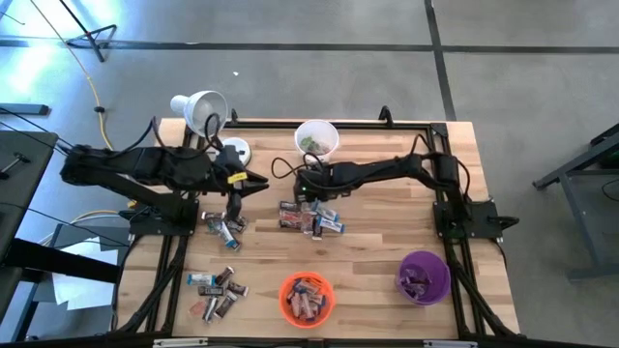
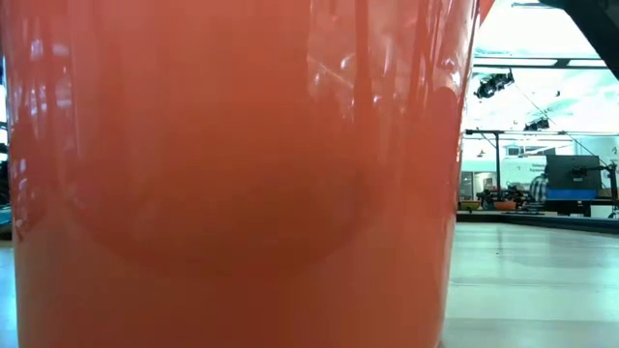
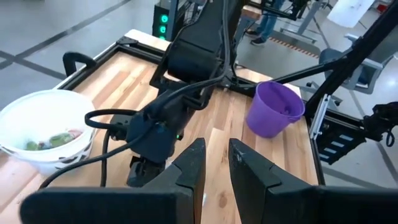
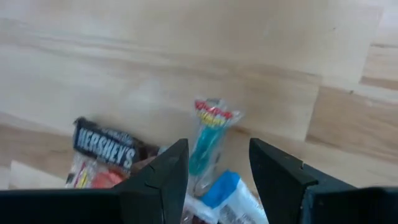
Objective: Organize candy in baskets
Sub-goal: Put the blue gummy into the white bucket
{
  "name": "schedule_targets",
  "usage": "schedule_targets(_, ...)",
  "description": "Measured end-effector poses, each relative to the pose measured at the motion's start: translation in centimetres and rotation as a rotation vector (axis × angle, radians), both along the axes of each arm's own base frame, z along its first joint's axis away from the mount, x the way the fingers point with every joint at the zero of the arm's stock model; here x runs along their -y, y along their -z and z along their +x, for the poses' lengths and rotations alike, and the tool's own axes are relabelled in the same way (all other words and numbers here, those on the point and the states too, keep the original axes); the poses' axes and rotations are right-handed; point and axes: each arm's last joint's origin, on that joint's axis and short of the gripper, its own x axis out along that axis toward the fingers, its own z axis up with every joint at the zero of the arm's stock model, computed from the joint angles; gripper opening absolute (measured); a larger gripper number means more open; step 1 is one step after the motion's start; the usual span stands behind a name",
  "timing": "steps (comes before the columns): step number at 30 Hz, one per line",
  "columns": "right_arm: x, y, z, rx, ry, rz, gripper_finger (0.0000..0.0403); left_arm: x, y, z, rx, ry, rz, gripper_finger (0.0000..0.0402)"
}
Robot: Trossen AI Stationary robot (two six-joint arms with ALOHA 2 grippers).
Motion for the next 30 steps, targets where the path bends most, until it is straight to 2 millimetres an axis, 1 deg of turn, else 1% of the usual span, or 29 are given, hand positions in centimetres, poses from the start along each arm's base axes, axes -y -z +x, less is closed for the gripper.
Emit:
schedule_targets(3, 0.4, 0.0, 0.0, 0.001, -0.005, 0.024, 0.0165, -0.1, -0.2, -0.5, 0.001, 0.003, 0.010, 0.0055)
schedule_targets(6, 0.5, 0.5, 0.1, -0.005, -0.014, 0.049, 0.0165, -0.2, -0.4, -1.0, 0.010, 0.004, 0.011, 0.0055)
schedule_targets(12, -0.1, 3.0, 0.9, -0.015, -0.055, 0.153, 0.0165, -0.3, -0.5, -1.4, 0.011, 0.006, 0.021, 0.0055)
schedule_targets(16, -0.3, 3.8, 1.3, -0.008, -0.048, 0.169, 0.0165, -0.4, -0.3, -1.6, -0.010, -0.021, 0.041, 0.0055)
schedule_targets(21, -0.2, 4.0, 1.1, -0.030, -0.052, 0.147, 0.0159, -0.5, -0.2, -1.7, -0.027, -0.039, 0.053, 0.0055)
schedule_targets(24, -0.1, 4.1, 1.0, -0.041, -0.057, 0.141, 0.0126, -0.5, -0.2, -1.8, -0.029, -0.042, 0.055, 0.0055)
schedule_targets(26, 0.0, 4.1, 1.0, -0.049, -0.056, 0.139, 0.0090, -0.5, -0.1, -1.8, -0.037, -0.046, 0.058, 0.0055)
schedule_targets(29, 0.0, 4.2, 0.9, -0.062, -0.063, 0.121, 0.0025, -0.5, -0.1, -1.9, -0.043, -0.048, 0.061, 0.0055)
schedule_targets(30, 0.0, 4.2, 0.9, -0.063, -0.068, 0.121, 0.0014, -0.5, 0.0, -1.9, -0.045, -0.048, 0.061, 0.0055)
